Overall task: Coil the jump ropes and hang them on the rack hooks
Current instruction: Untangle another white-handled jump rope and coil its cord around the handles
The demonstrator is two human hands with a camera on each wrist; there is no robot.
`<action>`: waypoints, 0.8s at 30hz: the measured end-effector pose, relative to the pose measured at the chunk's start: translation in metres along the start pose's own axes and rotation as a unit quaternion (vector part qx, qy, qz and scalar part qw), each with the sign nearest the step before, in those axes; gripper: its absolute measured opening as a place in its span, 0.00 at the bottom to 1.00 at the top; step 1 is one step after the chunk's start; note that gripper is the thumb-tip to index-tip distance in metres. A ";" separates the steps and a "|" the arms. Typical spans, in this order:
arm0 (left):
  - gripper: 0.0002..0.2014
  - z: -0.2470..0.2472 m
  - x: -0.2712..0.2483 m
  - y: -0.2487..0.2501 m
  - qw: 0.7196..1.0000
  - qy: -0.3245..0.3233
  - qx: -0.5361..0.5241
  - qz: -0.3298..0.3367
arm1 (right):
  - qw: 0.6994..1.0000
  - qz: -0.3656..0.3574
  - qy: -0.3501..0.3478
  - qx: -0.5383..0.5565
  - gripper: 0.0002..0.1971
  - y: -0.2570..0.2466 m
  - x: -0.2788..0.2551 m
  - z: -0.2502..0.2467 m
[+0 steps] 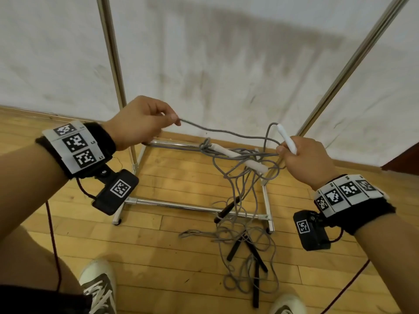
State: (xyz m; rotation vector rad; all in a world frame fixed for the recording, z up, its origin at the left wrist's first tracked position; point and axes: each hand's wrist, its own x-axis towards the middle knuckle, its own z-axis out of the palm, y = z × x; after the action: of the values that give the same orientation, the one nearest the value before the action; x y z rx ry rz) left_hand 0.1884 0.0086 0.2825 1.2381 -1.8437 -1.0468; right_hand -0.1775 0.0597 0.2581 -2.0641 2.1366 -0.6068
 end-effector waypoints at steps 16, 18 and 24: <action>0.20 0.004 0.006 -0.001 0.994 0.069 -0.067 -0.052 | 0.998 -0.019 -0.049 -0.044 0.13 -0.001 -0.002 0.011; 0.22 0.010 0.005 0.005 0.979 -0.005 -0.196 -0.057 | 0.997 -0.021 -0.055 -0.047 0.14 -0.001 -0.002 0.014; 0.25 0.013 0.002 0.012 0.964 -0.045 -0.254 -0.060 | 0.996 -0.013 -0.062 -0.070 0.14 0.001 0.000 0.013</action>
State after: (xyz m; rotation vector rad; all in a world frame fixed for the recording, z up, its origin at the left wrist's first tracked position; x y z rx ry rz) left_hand 0.1720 0.0130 0.2877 1.0090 -1.4413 -1.5457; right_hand -0.1738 0.0573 0.2458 -2.1398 2.1421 -0.3306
